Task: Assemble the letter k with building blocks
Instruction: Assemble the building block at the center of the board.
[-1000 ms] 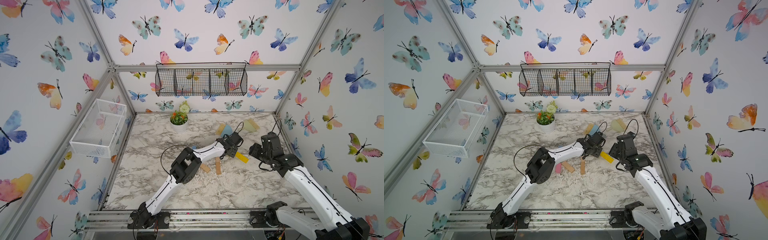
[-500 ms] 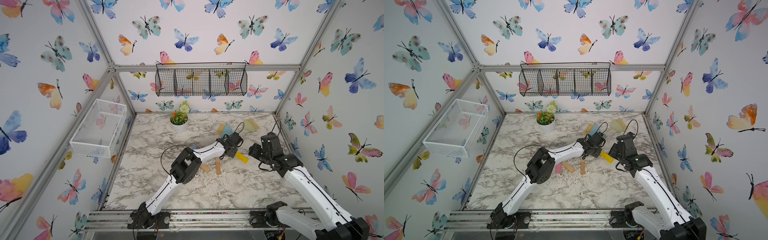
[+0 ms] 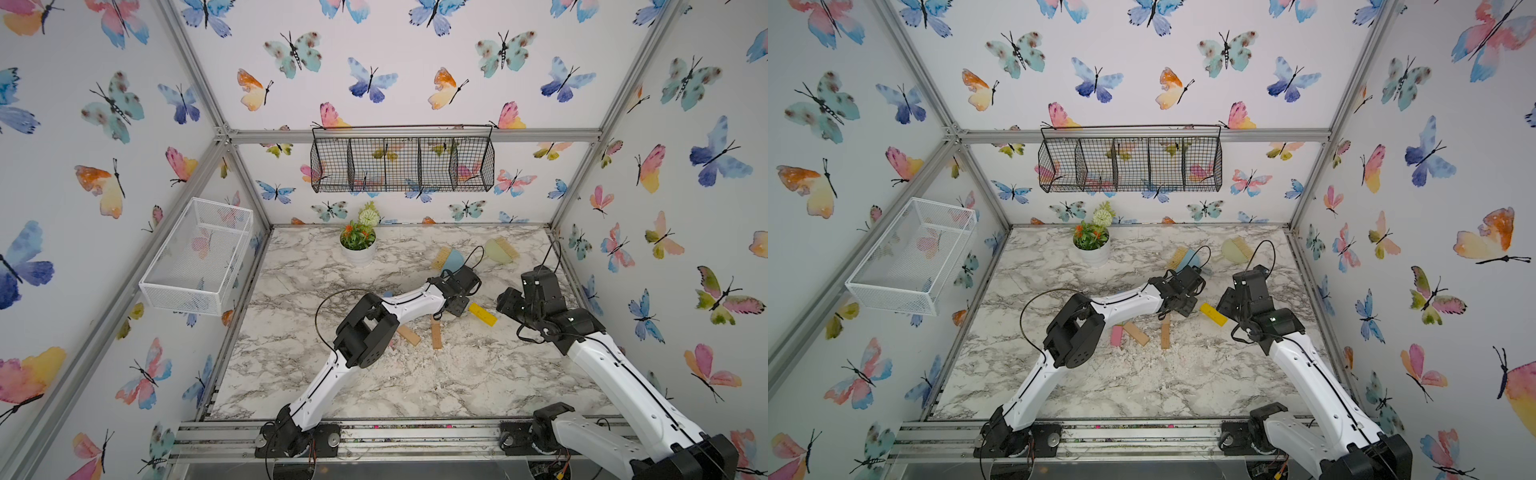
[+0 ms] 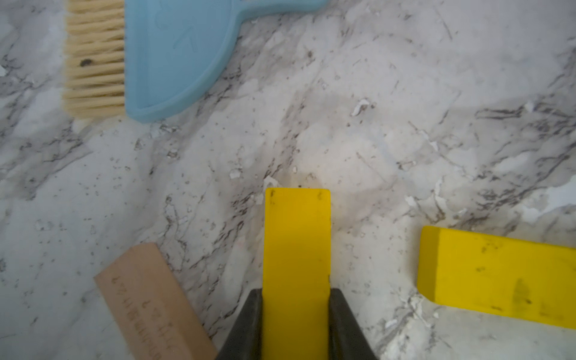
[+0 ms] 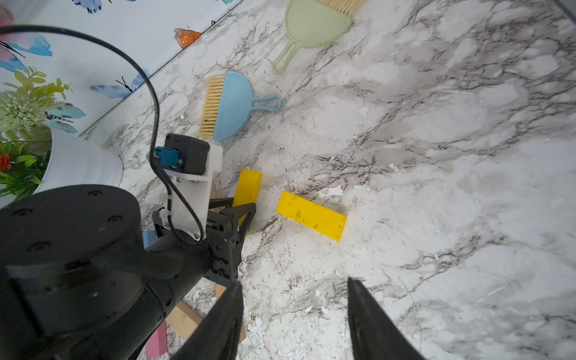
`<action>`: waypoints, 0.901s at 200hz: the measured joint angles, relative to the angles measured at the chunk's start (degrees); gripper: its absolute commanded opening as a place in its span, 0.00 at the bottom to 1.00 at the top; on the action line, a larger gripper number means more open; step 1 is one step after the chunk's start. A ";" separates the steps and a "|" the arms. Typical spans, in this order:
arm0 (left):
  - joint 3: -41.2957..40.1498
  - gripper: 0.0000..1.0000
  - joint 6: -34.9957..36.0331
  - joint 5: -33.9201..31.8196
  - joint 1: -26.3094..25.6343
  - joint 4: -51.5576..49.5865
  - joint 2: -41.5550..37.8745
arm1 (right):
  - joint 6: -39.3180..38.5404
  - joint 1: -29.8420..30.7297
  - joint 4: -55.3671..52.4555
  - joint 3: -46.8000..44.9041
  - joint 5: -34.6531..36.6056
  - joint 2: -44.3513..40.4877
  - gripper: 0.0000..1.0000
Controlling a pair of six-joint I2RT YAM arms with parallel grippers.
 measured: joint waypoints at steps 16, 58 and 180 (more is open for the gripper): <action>-0.46 0.26 0.17 -0.13 0.22 0.02 -0.28 | 0.00 0.00 0.20 0.00 -0.07 0.00 0.56; -0.74 0.26 0.35 -0.42 0.24 0.11 -0.42 | 0.00 0.00 0.35 0.00 -0.59 0.00 0.56; -1.53 0.39 0.28 -0.52 0.24 0.46 -0.83 | 0.02 0.00 1.22 -0.57 -1.20 0.74 0.56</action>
